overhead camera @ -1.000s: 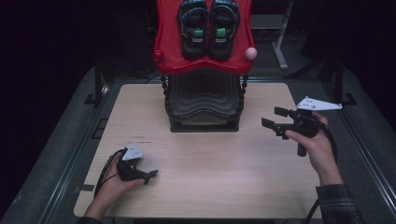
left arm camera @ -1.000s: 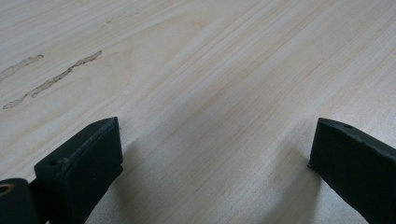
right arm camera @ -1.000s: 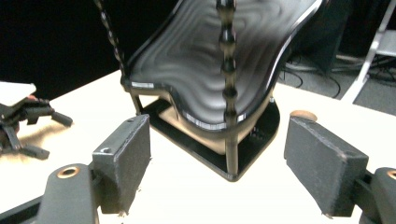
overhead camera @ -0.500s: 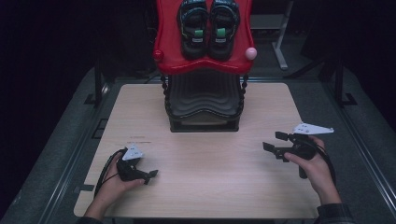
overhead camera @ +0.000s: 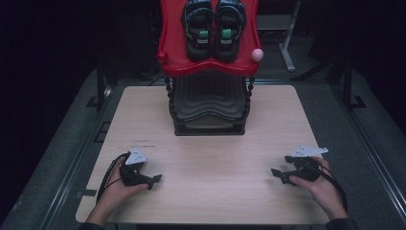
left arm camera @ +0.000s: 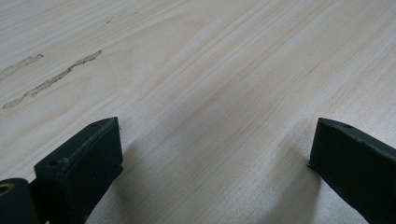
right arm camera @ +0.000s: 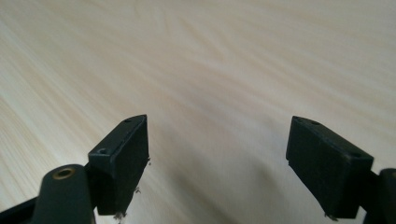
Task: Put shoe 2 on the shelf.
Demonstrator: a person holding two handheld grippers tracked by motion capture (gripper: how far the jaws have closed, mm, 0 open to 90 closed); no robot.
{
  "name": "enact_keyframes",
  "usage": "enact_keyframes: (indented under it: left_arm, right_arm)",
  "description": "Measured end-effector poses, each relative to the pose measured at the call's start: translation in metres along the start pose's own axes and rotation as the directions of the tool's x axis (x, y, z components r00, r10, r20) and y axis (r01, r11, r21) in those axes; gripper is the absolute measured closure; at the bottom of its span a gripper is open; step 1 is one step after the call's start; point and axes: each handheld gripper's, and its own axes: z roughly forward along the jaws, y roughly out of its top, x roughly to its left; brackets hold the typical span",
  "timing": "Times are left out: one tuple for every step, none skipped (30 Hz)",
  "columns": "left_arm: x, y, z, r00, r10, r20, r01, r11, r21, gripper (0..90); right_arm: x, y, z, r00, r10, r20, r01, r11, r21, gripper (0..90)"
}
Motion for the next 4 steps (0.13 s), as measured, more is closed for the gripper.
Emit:
enact_keyframes:
  left_arm:
    - [0.0000, 0.0000, 0.0000, 1.0000, 0.000, 0.000, 0.000, 1.0000, 0.000, 1.4]
    - [-0.0001, -0.0001, 0.0000, 1.0000, -0.001, -0.001, 0.001, 1.0000, 0.000, 1.4]
    - [0.0000, -0.0001, 0.0000, 1.0000, 0.000, 0.000, 0.000, 1.0000, 0.000, 1.4]
    - [-0.0001, -0.0001, 0.0000, 1.0000, 0.000, 0.000, 0.000, 1.0000, 0.000, 1.4]
  right_arm:
    - [0.0005, -0.0029, 0.0000, 1.0000, -0.007, 0.007, 0.006, 1.000, 0.017, 20.3]
    - [0.0009, -0.0051, 0.0000, 0.9999, -0.007, 0.008, 0.007, 1.000, 0.022, 20.0]
    - [0.0010, -0.0066, -0.0002, 0.9999, -0.007, 0.008, 0.007, 1.000, 0.025, 19.6]
    - [0.0011, -0.0090, -0.0008, 0.9999, -0.008, 0.010, 0.007, 0.999, 0.031, 19.4]
